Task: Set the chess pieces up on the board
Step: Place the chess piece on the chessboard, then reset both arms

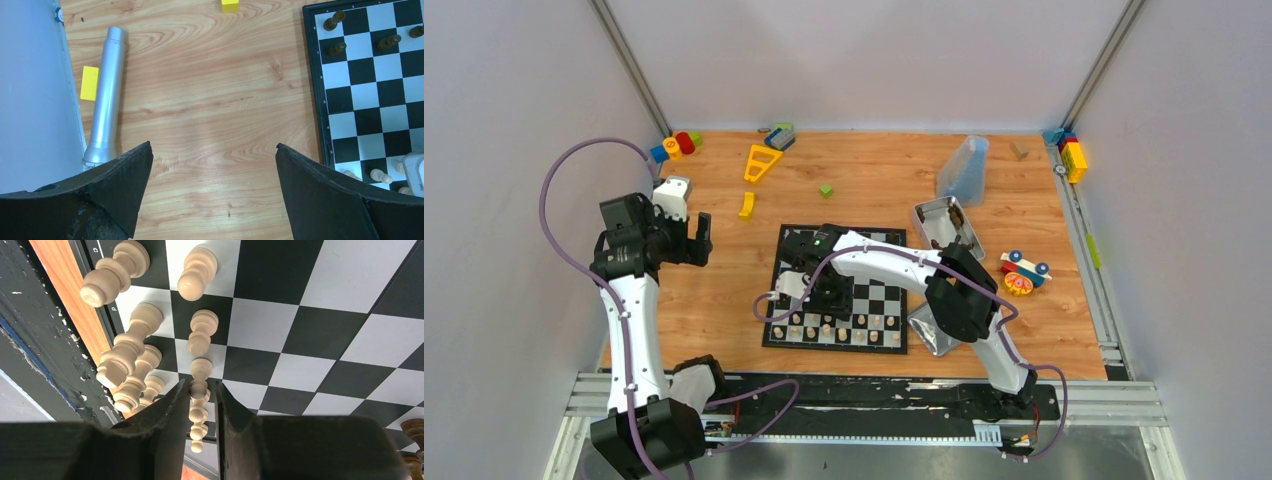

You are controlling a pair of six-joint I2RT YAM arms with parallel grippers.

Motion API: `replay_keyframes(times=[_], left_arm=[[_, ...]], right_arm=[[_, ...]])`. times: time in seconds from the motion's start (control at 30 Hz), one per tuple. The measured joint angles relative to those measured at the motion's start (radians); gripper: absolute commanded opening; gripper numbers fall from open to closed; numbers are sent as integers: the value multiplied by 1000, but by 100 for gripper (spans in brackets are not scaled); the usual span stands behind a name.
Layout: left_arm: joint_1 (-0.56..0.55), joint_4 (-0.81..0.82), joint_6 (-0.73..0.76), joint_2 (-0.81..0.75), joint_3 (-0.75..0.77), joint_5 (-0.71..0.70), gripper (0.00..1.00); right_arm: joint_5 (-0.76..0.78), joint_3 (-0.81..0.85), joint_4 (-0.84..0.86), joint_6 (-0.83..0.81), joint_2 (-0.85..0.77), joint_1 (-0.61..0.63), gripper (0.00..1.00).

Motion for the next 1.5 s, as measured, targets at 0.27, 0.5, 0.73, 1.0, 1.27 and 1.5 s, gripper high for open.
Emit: replay_keyframes(times=[0.27, 0.5, 0.73, 1.0, 1.27, 1.5], left_arm=[[0, 0, 5, 0, 0, 0, 100], [0, 0, 16, 0, 0, 0, 100], [0, 2, 24, 0, 0, 34, 100], [0, 63, 7, -3, -9, 156, 100], [0, 233, -70, -35, -74, 260, 100], [0, 368, -103, -47, -87, 282, 100]], right_arm=[[0, 8, 0, 4, 0, 0, 36], [0, 28, 2, 13, -1, 0, 39], [-21, 47, 2, 28, -44, -16, 41], [-62, 48, 24, 46, -246, -128, 49], [-125, -100, 172, 83, -515, -403, 58], [-199, -333, 352, 169, -749, -691, 69]])
